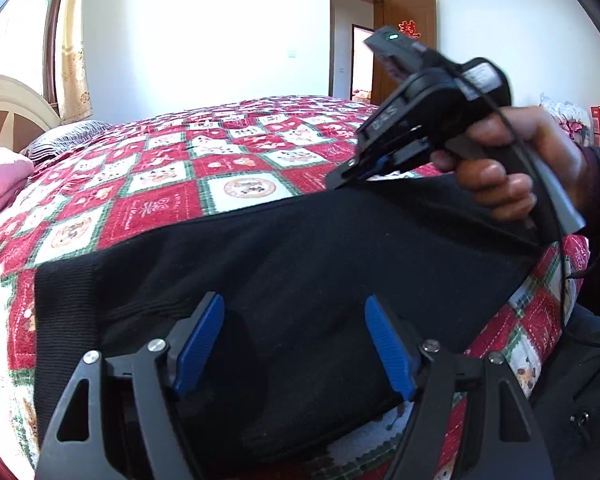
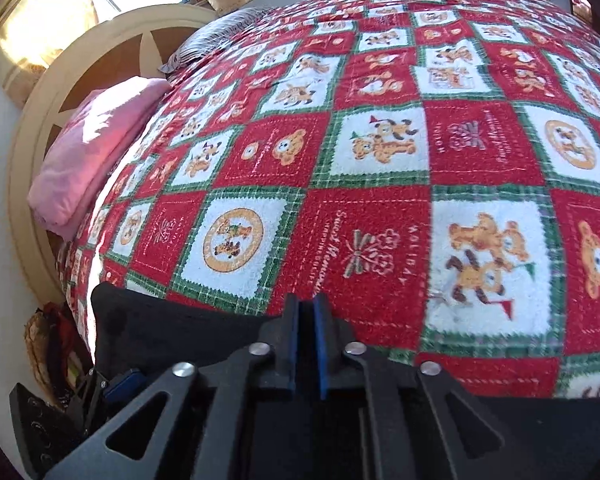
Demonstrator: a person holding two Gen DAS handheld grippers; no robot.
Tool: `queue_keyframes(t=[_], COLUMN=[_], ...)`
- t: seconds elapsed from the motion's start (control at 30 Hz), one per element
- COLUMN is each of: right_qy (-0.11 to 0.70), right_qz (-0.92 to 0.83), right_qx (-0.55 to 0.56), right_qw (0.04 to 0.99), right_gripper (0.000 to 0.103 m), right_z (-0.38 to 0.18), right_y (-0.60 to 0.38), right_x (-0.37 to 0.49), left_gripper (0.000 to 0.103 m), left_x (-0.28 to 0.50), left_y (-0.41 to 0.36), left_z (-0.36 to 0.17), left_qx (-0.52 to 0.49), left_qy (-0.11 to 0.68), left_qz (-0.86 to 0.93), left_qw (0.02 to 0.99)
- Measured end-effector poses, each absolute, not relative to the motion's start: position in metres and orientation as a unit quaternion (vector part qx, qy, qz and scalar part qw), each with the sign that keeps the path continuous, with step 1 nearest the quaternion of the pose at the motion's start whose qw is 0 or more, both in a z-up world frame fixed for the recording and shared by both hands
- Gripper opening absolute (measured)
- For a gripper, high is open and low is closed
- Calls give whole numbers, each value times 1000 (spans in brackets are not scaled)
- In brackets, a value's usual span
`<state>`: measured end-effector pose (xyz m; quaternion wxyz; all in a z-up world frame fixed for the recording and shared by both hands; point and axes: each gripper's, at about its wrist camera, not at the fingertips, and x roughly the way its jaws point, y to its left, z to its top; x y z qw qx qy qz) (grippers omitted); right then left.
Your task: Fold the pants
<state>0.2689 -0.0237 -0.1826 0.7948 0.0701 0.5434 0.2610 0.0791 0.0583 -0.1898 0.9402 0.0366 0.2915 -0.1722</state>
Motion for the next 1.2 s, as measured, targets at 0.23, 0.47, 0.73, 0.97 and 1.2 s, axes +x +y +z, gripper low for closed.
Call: queue_keyframes(t=[0.23, 0.47, 0.73, 0.97, 1.2], right_qy=[471, 470, 454, 430, 419], right_qz=[255, 243, 249, 251, 248], right_qx=[-36, -115, -71, -73, -68], right_qw=[844, 841, 853, 864, 871], right_gripper=[37, 39, 44, 46, 47], right_z=[-139, -180, -175, -177, -179], right_y=[-43, -45, -69, -69, -71], right_x=[198, 150, 143, 136, 131], left_gripper=[82, 85, 85, 79, 56], left_x=[77, 85, 80, 98, 100], left_y=[84, 106, 150, 191, 169], left_z=[-178, -187, -169, -198, -191], left_qx=[32, 6, 8, -100, -78], left_qy=[275, 295, 271, 322, 321], left_qz=[-126, -92, -16, -20, -27], left_qw=[953, 951, 962, 941, 944])
